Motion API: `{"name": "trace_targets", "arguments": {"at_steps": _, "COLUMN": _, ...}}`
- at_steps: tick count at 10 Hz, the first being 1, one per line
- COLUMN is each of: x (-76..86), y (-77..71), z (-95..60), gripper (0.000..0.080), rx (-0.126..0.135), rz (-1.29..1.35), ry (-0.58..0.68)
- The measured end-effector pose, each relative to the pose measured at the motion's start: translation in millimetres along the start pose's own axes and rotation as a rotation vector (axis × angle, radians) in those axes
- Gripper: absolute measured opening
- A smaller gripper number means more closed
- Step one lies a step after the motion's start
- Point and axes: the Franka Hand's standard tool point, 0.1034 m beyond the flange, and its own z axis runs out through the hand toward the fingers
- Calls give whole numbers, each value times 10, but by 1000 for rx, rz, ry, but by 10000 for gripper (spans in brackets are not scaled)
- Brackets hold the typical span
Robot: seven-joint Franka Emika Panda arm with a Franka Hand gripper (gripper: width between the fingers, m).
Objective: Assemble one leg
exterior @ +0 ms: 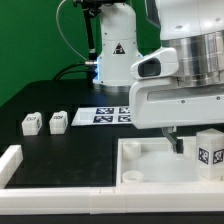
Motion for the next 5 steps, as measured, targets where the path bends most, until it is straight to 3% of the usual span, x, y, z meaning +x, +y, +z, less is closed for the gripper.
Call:
{"name": "trace_targets", "arguments": {"at_steps": 1, "x": 18, "y": 25, "z": -20, "gripper": 649, "rx": -3, "rz": -156, "ry": -2}}
{"name": "trace_targets", "arguments": {"at_steps": 4, "x": 22, "y": 47, "z": -17, "gripper": 619, "rx": -3, "rz": -167, "ry": -2}}
{"name": "trace_targets", "arguments": {"at_steps": 5, "x": 22, "y": 45, "z": -17, "gripper": 440, "rx": -2, "rz": -152, "ry": -2}}
